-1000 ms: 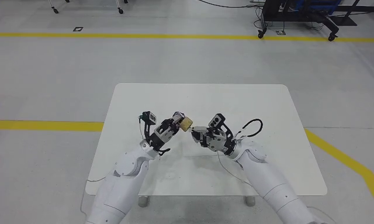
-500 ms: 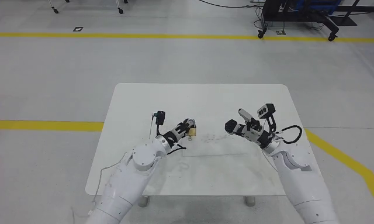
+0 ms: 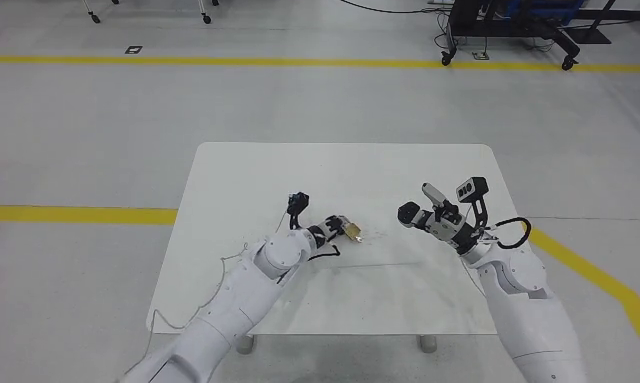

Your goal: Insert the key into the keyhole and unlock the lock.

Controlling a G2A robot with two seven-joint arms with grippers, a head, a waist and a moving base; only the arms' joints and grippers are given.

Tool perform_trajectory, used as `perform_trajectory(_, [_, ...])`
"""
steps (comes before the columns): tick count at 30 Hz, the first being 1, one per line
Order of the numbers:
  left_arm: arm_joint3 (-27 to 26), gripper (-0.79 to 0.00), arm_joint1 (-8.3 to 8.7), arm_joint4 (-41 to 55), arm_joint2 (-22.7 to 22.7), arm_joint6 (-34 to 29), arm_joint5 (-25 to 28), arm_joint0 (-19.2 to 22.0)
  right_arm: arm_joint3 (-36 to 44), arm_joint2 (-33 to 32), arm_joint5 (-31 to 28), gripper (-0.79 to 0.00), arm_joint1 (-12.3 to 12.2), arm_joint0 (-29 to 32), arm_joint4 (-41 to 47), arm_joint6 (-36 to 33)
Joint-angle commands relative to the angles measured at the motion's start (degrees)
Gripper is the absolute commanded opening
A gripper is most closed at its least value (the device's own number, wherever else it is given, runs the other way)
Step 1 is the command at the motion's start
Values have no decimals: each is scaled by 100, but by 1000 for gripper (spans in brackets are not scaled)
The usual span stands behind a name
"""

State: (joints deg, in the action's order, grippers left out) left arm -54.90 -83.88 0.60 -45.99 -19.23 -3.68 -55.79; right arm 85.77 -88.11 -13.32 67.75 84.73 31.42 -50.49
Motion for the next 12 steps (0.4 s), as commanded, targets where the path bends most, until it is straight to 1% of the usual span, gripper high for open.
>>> perform_trajectory(1, [-41, 0, 8, 123, -107, 15, 68, -31, 0, 0, 0, 0, 0, 0, 0, 0])
perform_trajectory(4, [-294, 0, 75, 100, -327, 112, 224, -151, 0, 0, 0, 0, 0, 0, 0, 0])
perform_trajectory(6, [-636, 0, 154, -136, -493, 296, 416, -312, 41, 34, 1, 0, 5, 3, -37, 88])
perform_trajectory(9, [-1483, 0, 331, -1118, -750, 775, 655, -659, 249, 7, -112, 0, 11, -43, 55, 233])
perform_trajectory(12, [-2646, 0, 547, -2585, -1042, 1169, 664, -1183, 546, -261, -411, 0, -12, -48, 177, 298])
